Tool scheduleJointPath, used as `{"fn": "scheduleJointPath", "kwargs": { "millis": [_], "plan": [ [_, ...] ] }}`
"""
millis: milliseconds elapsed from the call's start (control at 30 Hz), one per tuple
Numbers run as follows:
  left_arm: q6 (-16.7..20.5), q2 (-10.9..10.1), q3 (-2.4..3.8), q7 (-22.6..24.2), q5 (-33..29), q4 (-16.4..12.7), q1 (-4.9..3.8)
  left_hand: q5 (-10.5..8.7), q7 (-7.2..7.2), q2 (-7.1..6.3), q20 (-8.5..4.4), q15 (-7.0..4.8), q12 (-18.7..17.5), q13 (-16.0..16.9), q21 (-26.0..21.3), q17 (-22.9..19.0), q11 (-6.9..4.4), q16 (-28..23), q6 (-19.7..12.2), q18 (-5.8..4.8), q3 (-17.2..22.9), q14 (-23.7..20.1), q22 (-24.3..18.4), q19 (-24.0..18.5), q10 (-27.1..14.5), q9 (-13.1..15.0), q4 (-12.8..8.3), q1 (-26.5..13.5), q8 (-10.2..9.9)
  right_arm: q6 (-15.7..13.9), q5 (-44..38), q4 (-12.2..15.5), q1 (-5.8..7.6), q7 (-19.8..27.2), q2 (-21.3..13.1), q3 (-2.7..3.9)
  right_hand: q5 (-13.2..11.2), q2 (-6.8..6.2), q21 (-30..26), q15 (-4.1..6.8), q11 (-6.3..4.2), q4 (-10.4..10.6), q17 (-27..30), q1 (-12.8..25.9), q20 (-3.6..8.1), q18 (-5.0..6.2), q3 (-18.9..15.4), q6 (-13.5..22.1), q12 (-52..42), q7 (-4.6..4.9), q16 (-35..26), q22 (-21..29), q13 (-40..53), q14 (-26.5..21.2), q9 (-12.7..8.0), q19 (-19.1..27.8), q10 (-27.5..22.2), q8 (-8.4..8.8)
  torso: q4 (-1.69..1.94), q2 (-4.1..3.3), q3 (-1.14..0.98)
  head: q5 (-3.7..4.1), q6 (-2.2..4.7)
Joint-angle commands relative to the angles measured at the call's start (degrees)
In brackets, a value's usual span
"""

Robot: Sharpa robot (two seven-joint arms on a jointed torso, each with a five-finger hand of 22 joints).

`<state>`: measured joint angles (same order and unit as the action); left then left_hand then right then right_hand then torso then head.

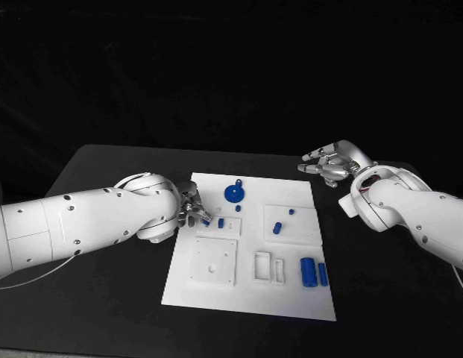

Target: Assemble the parts on the task board

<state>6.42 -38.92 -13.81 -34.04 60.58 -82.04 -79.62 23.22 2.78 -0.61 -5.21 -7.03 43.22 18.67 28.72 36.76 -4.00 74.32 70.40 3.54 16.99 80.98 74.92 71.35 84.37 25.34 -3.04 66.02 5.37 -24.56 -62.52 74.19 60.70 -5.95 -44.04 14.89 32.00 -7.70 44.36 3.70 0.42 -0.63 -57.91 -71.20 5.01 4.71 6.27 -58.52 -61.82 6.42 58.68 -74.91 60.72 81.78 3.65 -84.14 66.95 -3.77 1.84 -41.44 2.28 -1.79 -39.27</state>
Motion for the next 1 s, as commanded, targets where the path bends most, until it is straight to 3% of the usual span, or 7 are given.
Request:
{"fn": "scheduleJointPath", "kwargs": {
  "millis": [33,900,967,1000],
  "plan": [
    [-1.84,-0.03,-0.1,-0.45,0.52,-0.15,0.23,0.11,-5.09,0.36,0.3,-0.07,0.22,-0.05,0.39,-0.01,-1.22,0.25,8.56,0.55,3.2,0.36,1.16,0.01,2.39,13.83,-3.12,-0.04,0.22,0.28,-0.17,0.04,-0.05,0.44,-0.1,0.03,0.19,-0.05,-0.28,0.01,0.0,0.25,0.04,0.56,-0.24,1.16,-0.04,0.2,0.2,-0.02,-0.26,-5.34,-0.05,-0.15,-0.09,-2.53,-0.41,0.23,0.02,0.0,0.0,-0.03,-0.07],
    [-3.78,-0.41,-0.09,-0.96,0.48,-0.5,0.32,0.11,-5.14,0.41,0.45,-0.05,0.29,-0.14,0.41,0.16,-1.23,0.3,8.67,0.69,3.19,0.36,1.16,-0.04,2.4,14.0,-3.21,-0.16,0.31,0.3,-0.13,-0.21,-0.29,0.71,0.0,0.03,0.24,-0.04,-0.54,0.01,0.0,0.19,0.19,0.64,-0.24,1.17,0.02,0.14,0.32,-0.03,-0.43,-5.3,-0.15,-0.22,-0.09,-2.51,-0.5,0.23,0.03,-0.02,0.0,-0.11,-0.22],
    [-3.93,-0.4,-0.09,-1.01,0.44,-0.47,0.33,0.02,-5.14,0.46,0.52,-0.05,0.36,-0.18,0.44,0.19,-1.23,0.31,8.62,0.76,3.16,0.32,1.15,-0.08,2.39,14.15,-3.25,-0.25,0.3,0.29,0.09,-0.26,-0.3,0.93,-0.02,0.03,0.21,-0.06,-2.57,-0.04,0.01,0.12,1.41,0.66,-0.32,1.38,0.04,-0.09,1.14,-0.04,-1.79,-4.81,-0.89,-0.78,-0.08,-2.12,-1.16,0.22,0.03,-0.02,0.0,-0.11,-0.22],
    [-4.04,-0.38,-0.09,-1.04,0.42,-0.45,0.33,-0.1,-5.13,0.49,0.53,-0.05,0.34,-0.19,0.44,0.1,-1.22,0.26,8.6,0.77,3.16,0.29,1.15,-0.09,2.38,14.14,-3.22,-0.27,0.27,0.3,0.22,-0.3,-0.3,1.07,-0.02,0.03,0.2,0.0,-8.04,0.04,-0.17,-0.02,5.32,0.64,-0.35,1.87,0.14,-0.09,5.7,-0.07,-5.85,-3.27,-5.52,-1.82,-0.08,-1.42,-3.35,0.23,0.02,-0.02,-0.01,-0.13,-0.2]
  ]
}}
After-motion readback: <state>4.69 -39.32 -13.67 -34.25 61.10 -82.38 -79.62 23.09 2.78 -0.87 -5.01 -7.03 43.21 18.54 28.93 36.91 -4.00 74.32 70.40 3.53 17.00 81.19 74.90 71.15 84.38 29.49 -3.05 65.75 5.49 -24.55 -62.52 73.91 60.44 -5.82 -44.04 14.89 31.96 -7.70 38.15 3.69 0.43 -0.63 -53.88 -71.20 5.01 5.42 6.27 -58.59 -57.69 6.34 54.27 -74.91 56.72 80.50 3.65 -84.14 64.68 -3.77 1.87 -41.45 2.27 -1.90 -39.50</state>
